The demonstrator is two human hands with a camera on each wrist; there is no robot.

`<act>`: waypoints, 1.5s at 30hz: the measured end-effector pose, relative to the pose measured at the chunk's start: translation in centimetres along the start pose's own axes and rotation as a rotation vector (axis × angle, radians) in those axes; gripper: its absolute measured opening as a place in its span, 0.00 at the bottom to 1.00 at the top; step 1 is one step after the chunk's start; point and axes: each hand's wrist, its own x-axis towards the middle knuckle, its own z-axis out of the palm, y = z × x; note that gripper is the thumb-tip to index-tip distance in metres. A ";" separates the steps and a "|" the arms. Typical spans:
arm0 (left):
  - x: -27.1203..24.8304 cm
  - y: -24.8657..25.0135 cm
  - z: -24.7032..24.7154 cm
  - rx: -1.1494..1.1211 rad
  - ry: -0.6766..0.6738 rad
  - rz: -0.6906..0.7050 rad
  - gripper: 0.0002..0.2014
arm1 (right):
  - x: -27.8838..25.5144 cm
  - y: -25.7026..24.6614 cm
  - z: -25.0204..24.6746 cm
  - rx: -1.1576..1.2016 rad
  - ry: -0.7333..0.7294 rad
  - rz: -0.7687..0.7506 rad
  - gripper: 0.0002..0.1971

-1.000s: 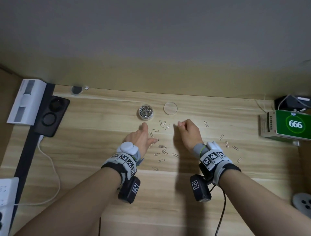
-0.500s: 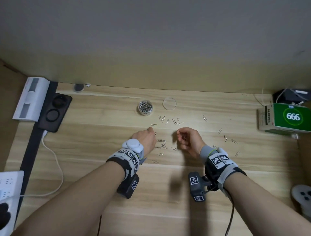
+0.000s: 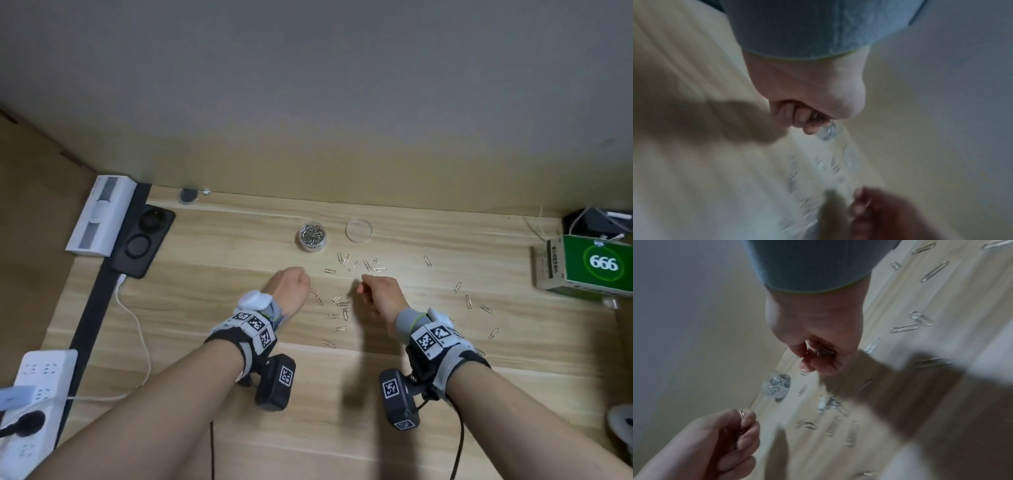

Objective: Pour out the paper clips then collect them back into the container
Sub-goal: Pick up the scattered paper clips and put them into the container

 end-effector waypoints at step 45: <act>4.9 4.9 -5.8 -0.945 0.119 -0.156 0.13 | 1.2 -5.7 -1.1 0.351 0.053 -0.029 0.07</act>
